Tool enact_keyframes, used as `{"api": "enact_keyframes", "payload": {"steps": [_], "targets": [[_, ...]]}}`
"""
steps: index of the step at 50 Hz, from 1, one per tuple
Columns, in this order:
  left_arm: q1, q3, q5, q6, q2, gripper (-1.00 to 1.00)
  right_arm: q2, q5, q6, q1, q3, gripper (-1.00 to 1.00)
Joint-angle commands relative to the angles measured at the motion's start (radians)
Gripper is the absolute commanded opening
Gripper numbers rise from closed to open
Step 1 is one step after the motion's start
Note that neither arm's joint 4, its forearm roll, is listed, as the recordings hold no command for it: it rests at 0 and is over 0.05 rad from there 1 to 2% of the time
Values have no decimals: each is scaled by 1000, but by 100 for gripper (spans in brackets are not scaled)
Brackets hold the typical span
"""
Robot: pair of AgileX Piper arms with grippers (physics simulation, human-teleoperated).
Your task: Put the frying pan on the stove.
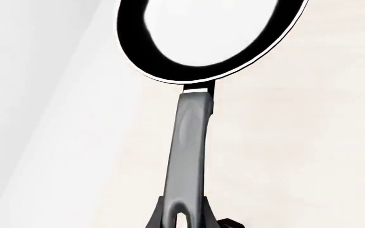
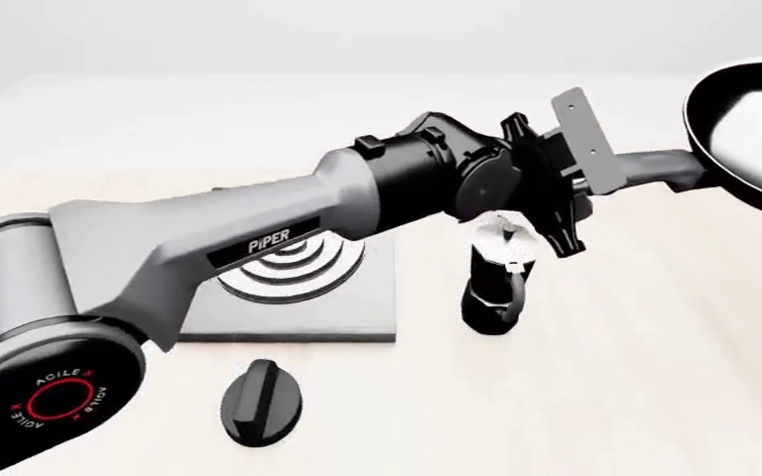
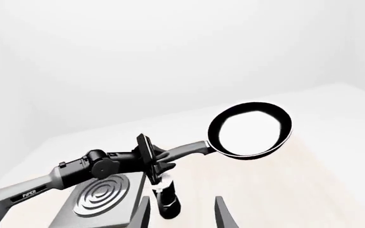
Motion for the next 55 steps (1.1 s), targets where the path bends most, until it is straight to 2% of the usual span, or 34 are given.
{"api": "enact_keyframes", "payload": {"steps": [1,18,22,38,51,55], "targets": [[46,99,-38,-9,-146,-100,0,0,-13,-4,-4,100],[116,250,-86,-5,-251,-100,0,0,-37,1,-10,100],[132,322,-109,-10,-301,-100,0,0,-44,3,-12,100],[222,500,-155,-7,-436,-100,0,0,-59,12,-18,100],[275,671,-227,-34,-525,-100,0,0,-60,16,-19,100],[293,697,-240,-46,-542,-100,0,0,-61,16,-18,100]]}}
